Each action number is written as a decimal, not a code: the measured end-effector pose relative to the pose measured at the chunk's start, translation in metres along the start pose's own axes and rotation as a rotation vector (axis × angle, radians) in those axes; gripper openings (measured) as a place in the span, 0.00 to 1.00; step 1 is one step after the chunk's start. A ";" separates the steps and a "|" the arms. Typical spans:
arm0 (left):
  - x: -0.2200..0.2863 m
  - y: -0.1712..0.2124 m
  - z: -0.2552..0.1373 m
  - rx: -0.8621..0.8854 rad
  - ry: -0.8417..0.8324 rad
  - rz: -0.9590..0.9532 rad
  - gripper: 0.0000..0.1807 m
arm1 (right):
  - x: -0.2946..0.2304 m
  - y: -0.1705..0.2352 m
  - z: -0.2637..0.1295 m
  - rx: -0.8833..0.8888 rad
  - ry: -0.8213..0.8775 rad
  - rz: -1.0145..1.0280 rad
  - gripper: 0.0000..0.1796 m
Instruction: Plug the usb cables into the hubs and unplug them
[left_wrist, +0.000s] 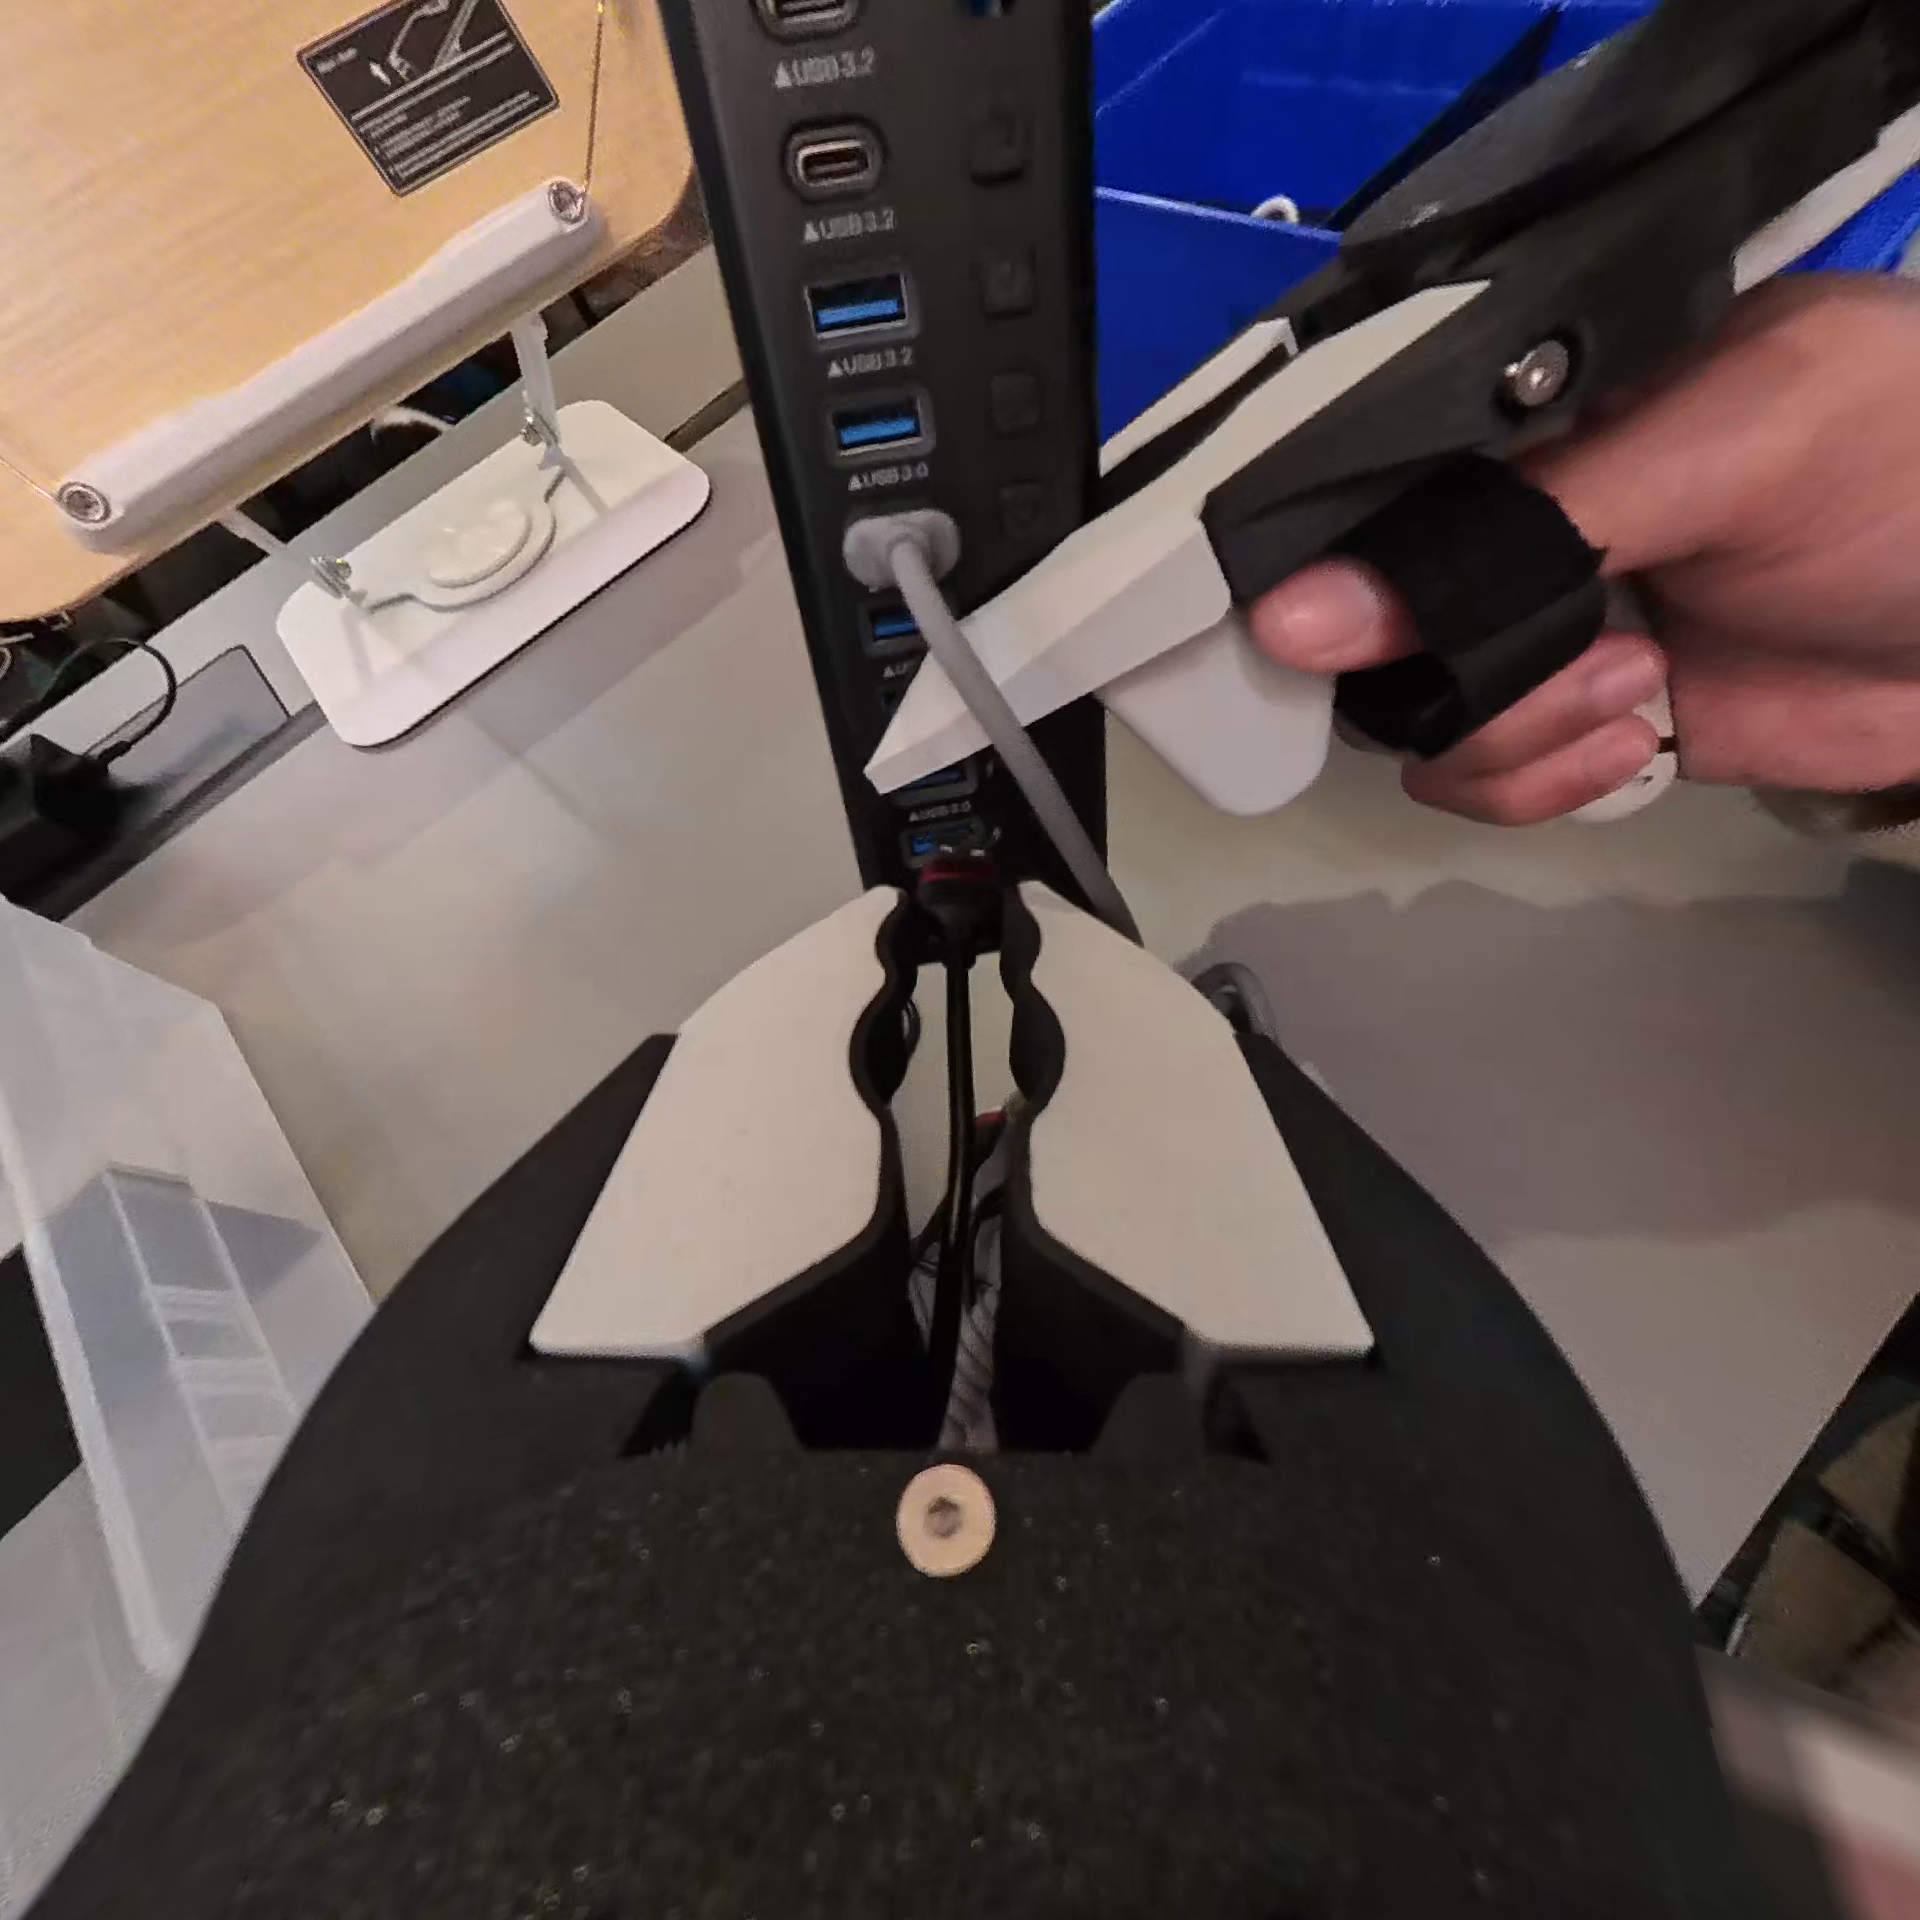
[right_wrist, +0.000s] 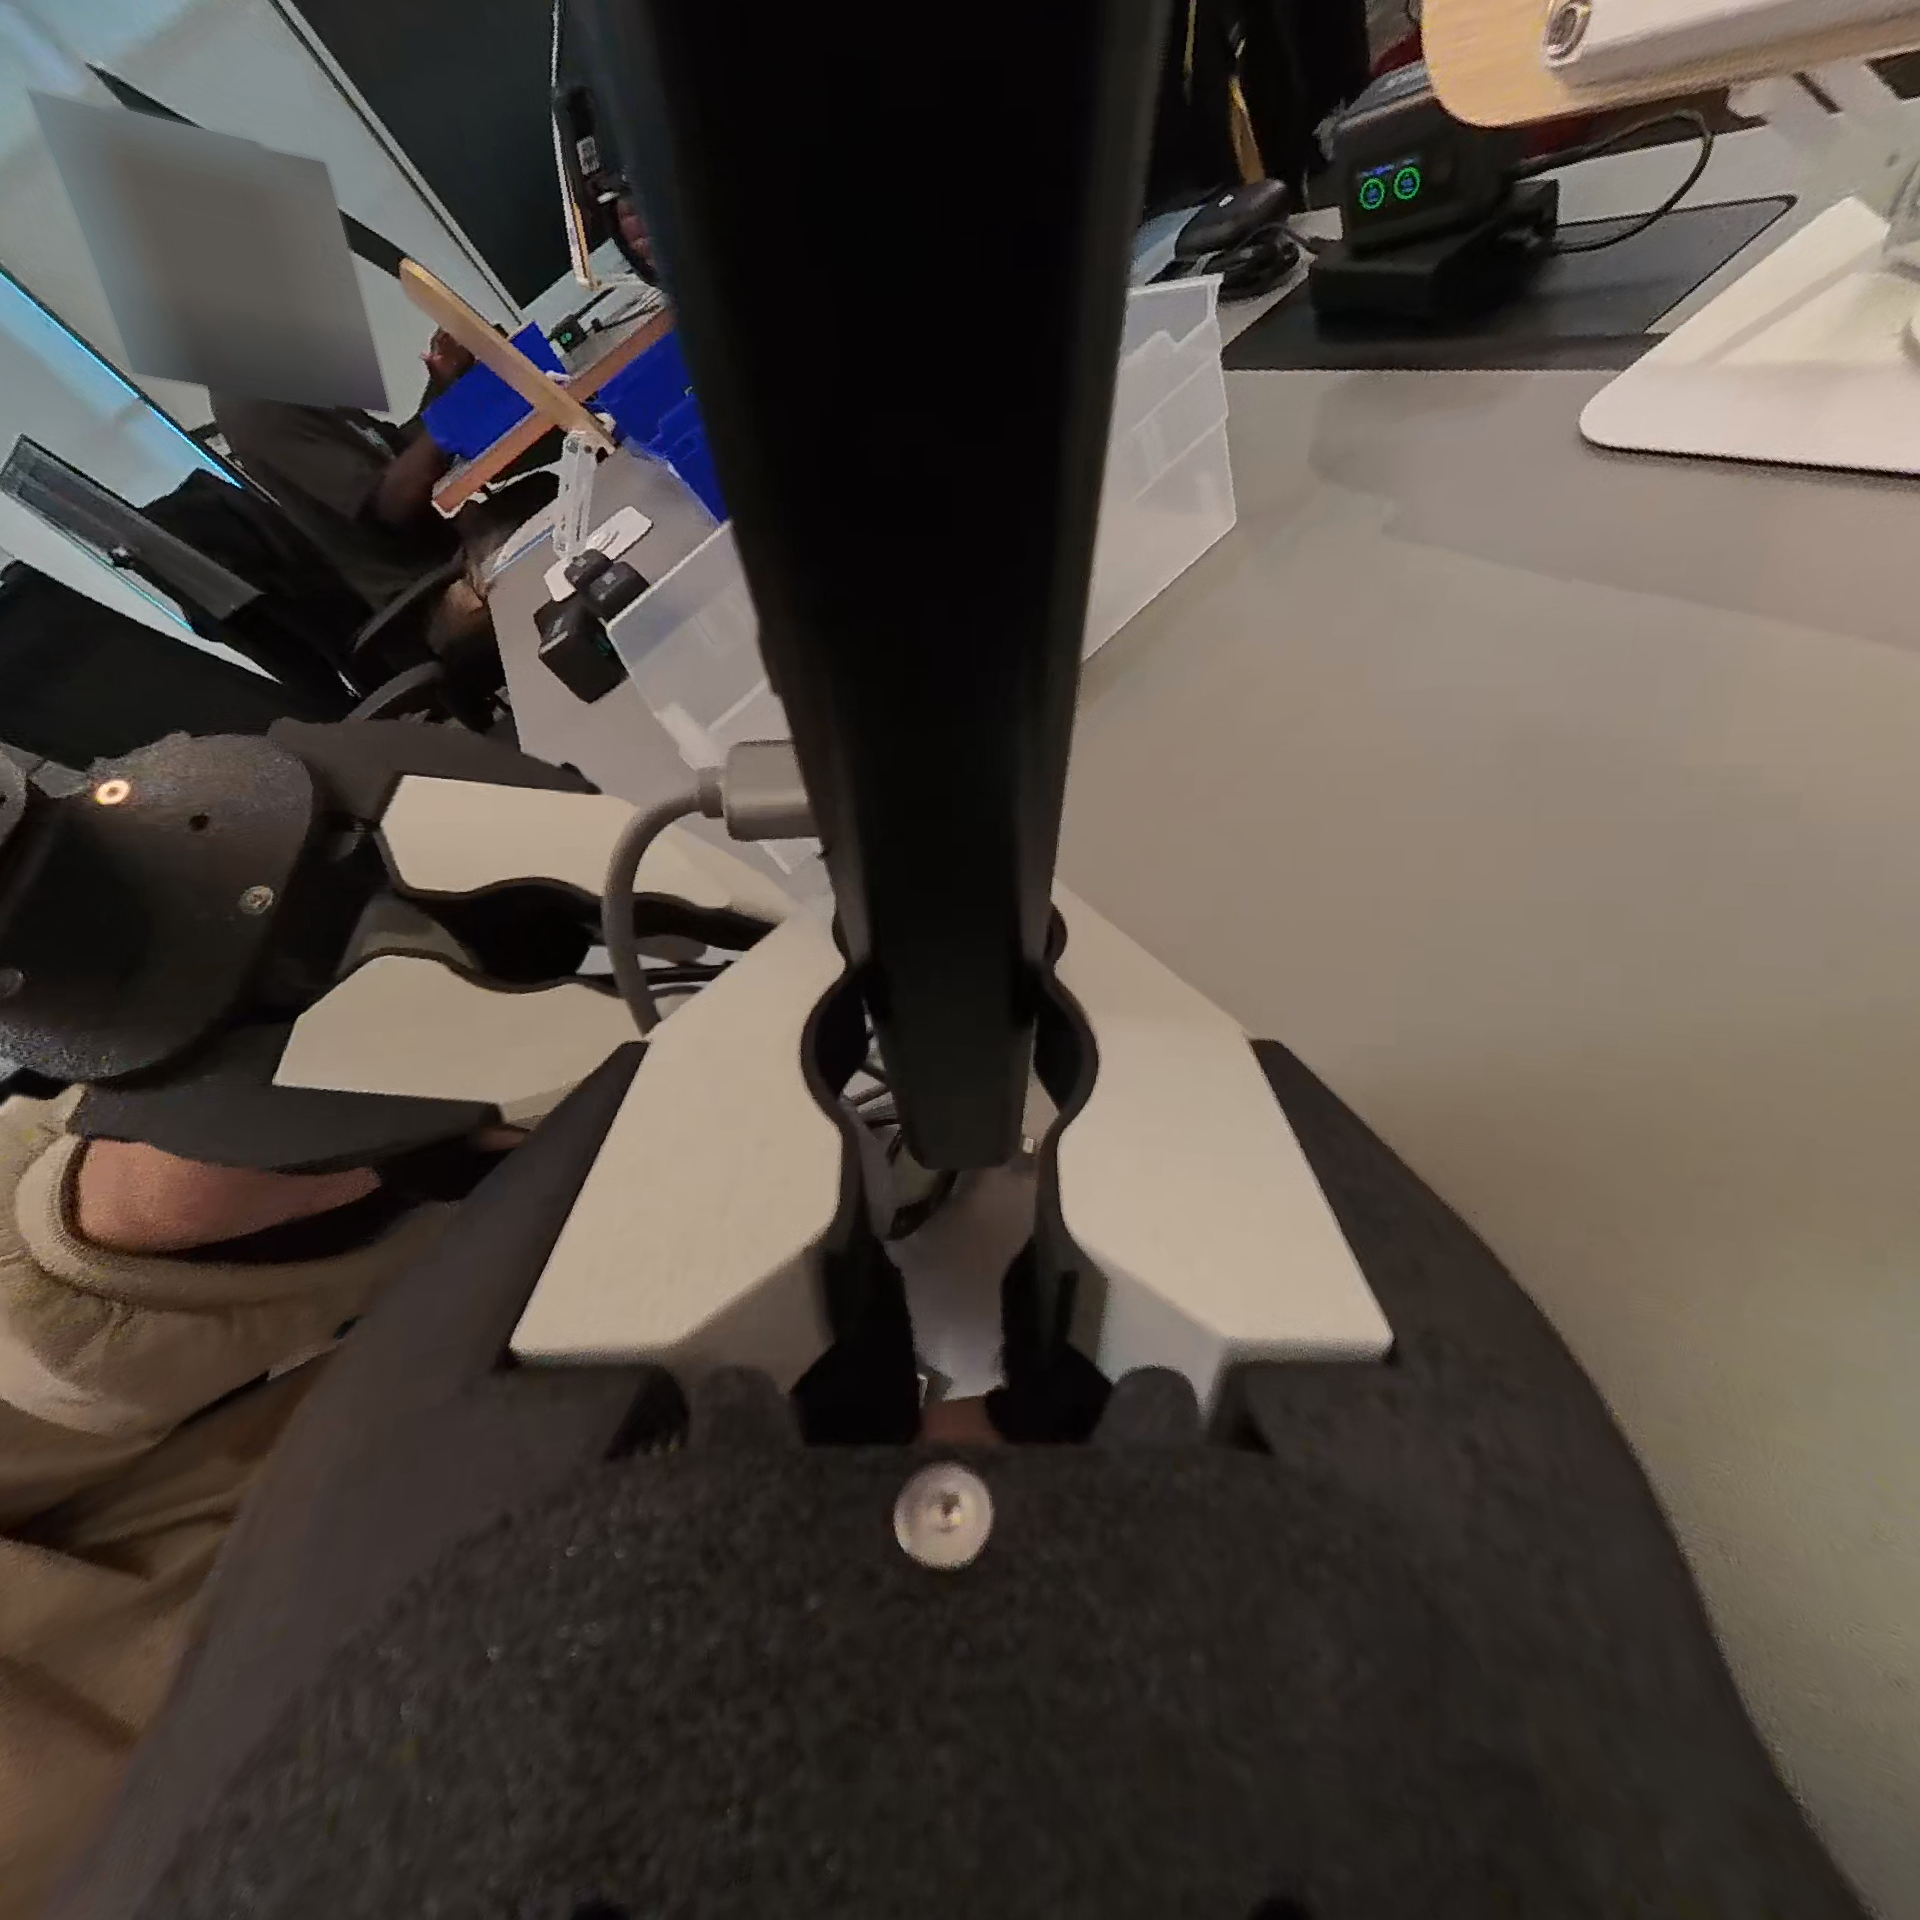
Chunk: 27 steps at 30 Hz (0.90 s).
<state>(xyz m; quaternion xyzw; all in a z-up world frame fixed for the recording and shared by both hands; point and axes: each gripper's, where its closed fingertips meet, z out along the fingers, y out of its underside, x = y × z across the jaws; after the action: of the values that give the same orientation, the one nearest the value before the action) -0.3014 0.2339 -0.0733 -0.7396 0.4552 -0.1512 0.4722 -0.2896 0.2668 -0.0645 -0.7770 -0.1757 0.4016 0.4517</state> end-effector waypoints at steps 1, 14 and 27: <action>0.000 0.000 0.000 0.000 -0.005 -0.005 0.08 | 0.001 0.001 0.000 0.002 -0.002 0.006 0.15; -0.005 -0.004 0.003 0.082 -0.036 -0.138 0.08 | 0.003 -0.004 -0.001 0.079 0.009 0.021 0.15; -0.007 -0.002 0.004 0.079 -0.056 -0.154 0.08 | 0.000 -0.001 0.002 0.075 0.032 -0.034 0.15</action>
<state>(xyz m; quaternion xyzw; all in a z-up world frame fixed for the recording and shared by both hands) -0.3009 0.2421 -0.0723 -0.7571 0.3771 -0.1844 0.5005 -0.2906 0.2686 -0.0641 -0.7628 -0.1665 0.3874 0.4902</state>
